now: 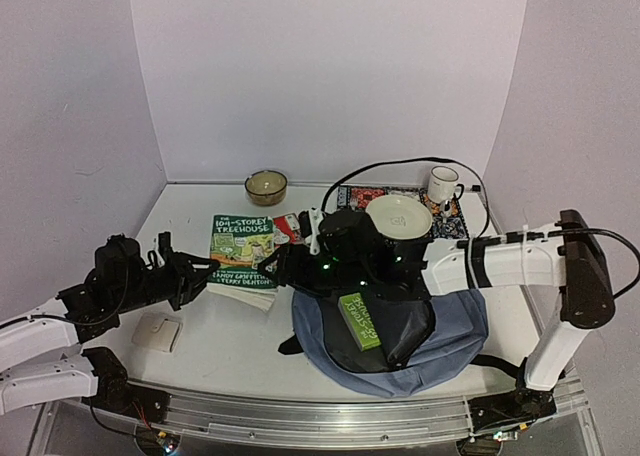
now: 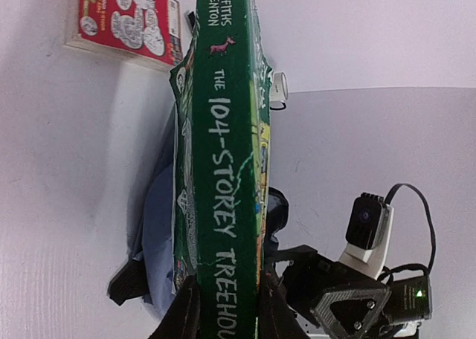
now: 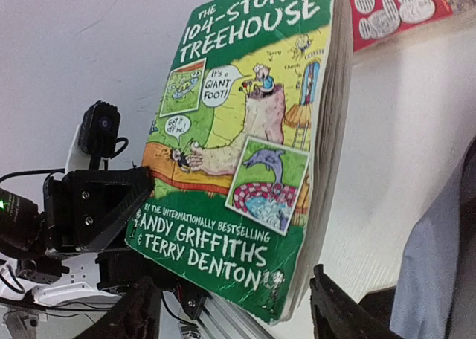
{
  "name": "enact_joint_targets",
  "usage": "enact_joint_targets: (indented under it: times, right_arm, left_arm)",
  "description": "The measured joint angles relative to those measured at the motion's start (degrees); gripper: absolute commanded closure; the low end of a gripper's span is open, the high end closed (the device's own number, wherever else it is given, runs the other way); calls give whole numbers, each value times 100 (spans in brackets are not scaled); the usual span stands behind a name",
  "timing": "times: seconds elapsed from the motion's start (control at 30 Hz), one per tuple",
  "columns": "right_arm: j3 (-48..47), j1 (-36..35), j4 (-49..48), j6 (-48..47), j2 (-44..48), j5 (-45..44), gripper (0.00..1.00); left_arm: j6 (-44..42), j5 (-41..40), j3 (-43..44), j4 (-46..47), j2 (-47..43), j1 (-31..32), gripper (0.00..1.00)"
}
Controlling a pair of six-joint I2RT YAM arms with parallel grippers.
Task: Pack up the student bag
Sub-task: Pass from the left arm to the right
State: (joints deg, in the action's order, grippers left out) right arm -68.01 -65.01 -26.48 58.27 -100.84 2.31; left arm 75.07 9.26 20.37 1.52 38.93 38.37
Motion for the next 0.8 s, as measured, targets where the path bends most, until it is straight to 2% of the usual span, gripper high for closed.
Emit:
enact_joint_targets:
  times: [0.13,0.27,0.53,0.8]
  right_arm:
    - [77,297,-2,-227,267,192,11]
    - [200,662,9,-467,372,450,2]
    - [231,1033,-24,-620,508,934,2]
    - [319,1208,-540,-541,558,1543,2]
  left_arm:
    - [-261,211,370,7,189,0,100]
    - [-447,509,663,42,400,0,100]
    - [-475,1108,956,482,886,0,100]
    - [-411,1362,1037,1032,984,0,100]
